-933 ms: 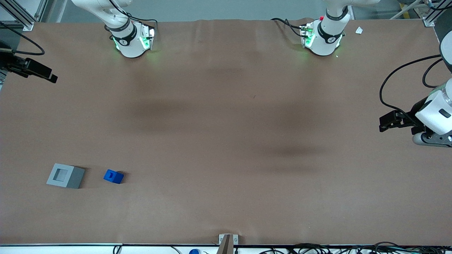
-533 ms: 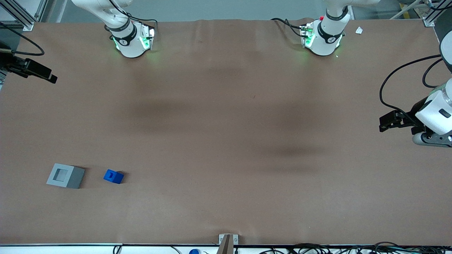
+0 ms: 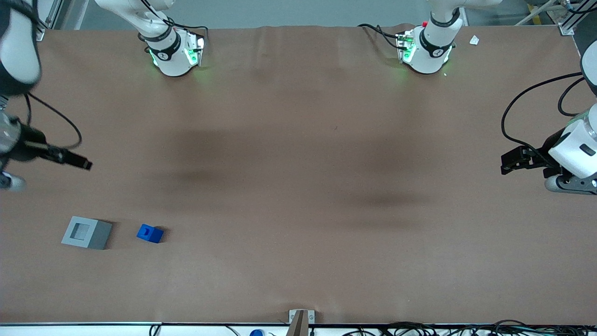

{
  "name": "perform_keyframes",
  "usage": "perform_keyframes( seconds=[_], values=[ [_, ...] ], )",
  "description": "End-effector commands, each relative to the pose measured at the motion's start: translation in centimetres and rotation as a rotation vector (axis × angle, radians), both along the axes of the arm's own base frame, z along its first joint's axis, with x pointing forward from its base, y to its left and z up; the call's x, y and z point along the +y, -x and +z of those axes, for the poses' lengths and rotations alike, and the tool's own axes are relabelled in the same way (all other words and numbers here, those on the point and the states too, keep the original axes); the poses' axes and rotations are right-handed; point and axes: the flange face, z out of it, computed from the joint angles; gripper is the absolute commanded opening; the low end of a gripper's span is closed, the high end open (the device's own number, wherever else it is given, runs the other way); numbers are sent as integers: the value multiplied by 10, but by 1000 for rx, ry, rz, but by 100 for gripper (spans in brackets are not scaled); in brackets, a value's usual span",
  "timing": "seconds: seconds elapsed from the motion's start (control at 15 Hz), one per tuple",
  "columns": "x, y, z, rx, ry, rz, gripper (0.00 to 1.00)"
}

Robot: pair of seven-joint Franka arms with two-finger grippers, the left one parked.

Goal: Insert blue part into gray base with right arm
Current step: 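Reach the open right gripper down over the blue block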

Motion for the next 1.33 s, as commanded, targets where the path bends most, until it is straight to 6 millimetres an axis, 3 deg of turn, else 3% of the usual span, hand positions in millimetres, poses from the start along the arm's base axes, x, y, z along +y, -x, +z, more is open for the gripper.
perform_keyframes(
  seconds=[0.0, 0.13, 0.27, 0.53, 0.6, 1.27],
  values=[
    [-13, -40, -80, 5, -4, -44, 100],
    [-19, -63, -124, -47, -31, -85, 100],
    [0, -78, -155, -43, -39, -85, 100],
    [12, -103, -183, -37, -30, -179, 100],
    [24, -107, -188, -35, -26, -189, 100],
    [65, -116, -248, -42, 63, -165, 100]
  ],
)
